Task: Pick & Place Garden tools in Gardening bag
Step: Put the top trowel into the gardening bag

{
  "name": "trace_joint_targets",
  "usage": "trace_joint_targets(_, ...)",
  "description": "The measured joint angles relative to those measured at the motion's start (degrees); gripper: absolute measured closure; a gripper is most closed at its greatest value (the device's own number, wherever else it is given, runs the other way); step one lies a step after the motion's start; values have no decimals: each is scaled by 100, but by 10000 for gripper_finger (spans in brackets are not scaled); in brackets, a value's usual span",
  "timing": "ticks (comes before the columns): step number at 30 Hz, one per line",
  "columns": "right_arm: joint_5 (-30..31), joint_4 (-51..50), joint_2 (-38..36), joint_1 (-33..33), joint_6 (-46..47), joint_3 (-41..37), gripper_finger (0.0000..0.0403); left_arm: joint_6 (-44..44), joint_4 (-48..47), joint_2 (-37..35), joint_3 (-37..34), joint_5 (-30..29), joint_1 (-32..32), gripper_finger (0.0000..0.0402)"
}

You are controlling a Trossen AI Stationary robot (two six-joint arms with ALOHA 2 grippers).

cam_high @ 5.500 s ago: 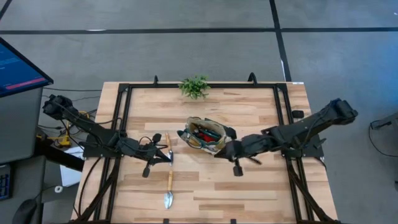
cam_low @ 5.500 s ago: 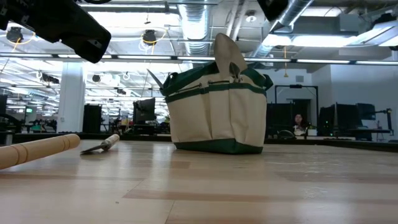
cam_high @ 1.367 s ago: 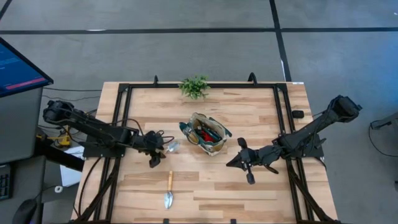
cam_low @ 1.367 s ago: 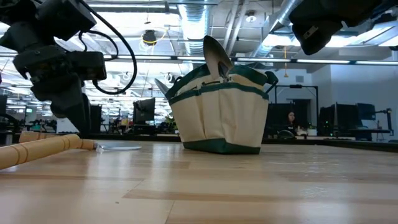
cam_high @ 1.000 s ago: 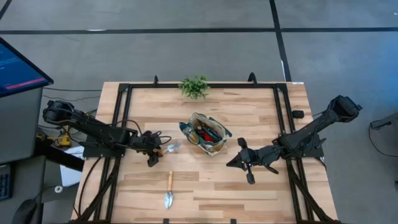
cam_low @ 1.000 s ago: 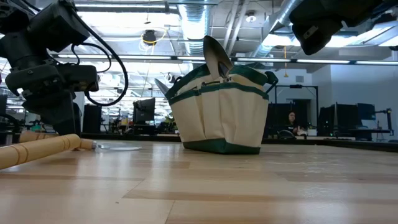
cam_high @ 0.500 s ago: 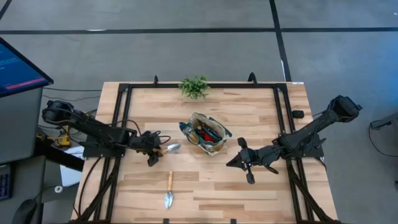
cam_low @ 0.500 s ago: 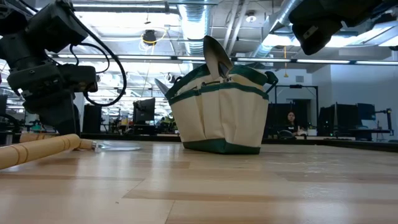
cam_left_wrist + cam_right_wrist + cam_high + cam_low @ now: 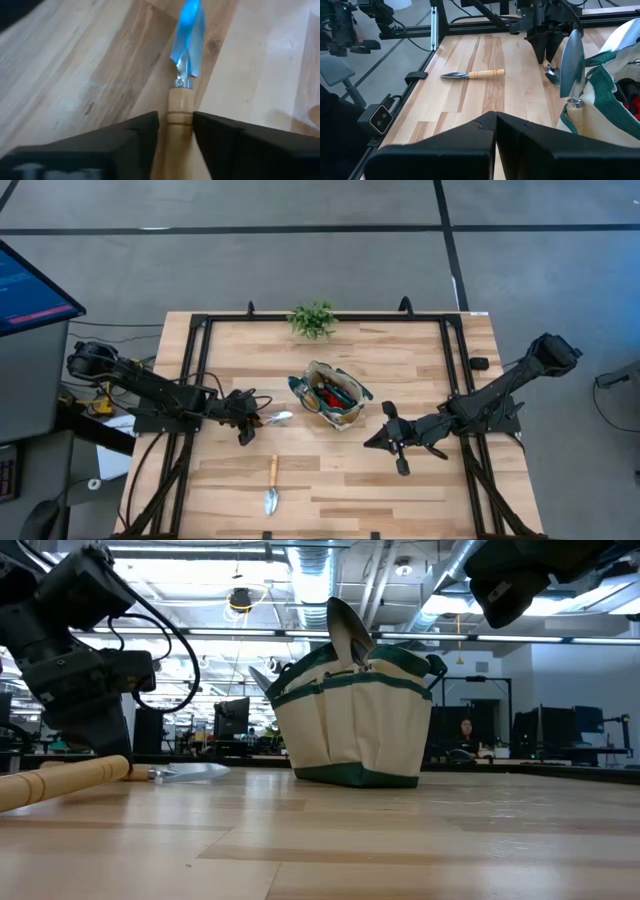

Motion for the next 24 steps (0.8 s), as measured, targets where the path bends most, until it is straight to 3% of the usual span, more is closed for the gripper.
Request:
trace_joint_targets(6,0,0,0,0,0,0,403,-2,50,4,0,22,0,361)
trace_joint_targets(16,0,0,0,0,0,0,403,123,231,15,-14,68,-7,359)
trace_joint_targets(24,0,0,0,28,2,0,403,663,1130,22,-20,356,-163,362)
